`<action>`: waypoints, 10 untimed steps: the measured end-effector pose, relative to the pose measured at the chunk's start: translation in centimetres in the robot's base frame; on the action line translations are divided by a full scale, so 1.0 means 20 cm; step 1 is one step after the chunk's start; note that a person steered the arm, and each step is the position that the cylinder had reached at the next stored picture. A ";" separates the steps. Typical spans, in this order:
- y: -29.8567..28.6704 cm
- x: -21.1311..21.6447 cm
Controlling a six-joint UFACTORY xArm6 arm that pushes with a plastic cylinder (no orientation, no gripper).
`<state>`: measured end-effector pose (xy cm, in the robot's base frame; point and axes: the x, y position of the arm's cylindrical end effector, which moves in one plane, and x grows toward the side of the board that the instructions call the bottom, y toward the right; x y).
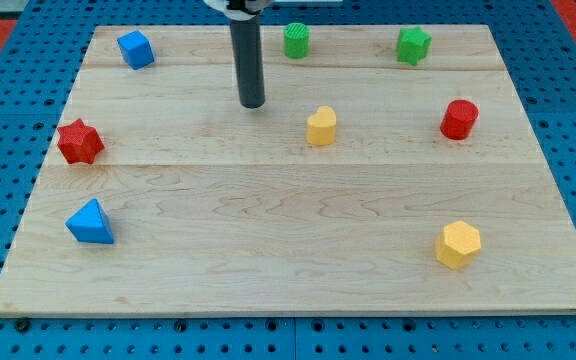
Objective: Push the yellow heart towards the bottom center
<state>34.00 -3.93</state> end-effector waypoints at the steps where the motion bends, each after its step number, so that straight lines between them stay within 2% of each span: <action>1: 0.04 0.00; 3: 0.04 0.01; 4: 0.04 0.09; 5: 0.06 -0.03; 8: 0.42 -0.02; 9: 0.37 0.11; 10: 0.09 0.28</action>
<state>39.56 -2.22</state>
